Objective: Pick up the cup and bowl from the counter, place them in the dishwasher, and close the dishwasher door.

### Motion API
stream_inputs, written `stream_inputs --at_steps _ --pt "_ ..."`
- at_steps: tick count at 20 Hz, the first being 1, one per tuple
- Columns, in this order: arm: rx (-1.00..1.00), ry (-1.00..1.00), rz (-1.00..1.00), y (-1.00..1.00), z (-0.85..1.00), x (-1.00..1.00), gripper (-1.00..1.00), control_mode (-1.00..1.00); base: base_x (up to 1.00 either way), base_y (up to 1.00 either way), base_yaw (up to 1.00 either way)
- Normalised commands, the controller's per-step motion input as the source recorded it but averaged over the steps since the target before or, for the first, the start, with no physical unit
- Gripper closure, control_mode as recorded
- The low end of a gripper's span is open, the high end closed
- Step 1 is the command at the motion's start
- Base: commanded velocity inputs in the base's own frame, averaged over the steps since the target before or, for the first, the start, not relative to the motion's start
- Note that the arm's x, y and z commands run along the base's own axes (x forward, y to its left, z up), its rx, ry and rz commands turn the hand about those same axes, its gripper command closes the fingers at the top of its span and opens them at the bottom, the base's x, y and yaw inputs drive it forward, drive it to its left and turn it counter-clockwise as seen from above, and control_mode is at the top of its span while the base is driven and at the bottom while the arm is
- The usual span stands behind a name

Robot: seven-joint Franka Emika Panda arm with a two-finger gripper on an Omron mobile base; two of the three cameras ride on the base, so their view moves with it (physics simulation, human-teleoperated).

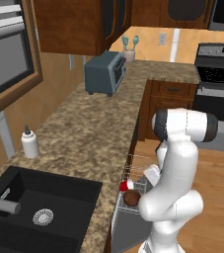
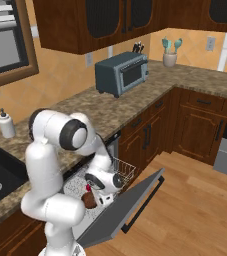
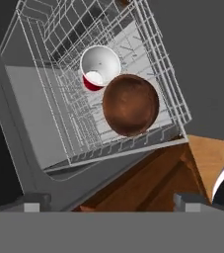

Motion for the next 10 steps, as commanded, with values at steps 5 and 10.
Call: stream_inputs --at_steps 5,10 --pt "0.34 0.08 0.0 -1.0 1.0 0.0 -1.0 -1.0 0.0 0.0 0.0" --pt "0.36 0.06 -0.01 -1.0 0.45 0.0 -1.0 -1.0 0.0 0.0 0.0"
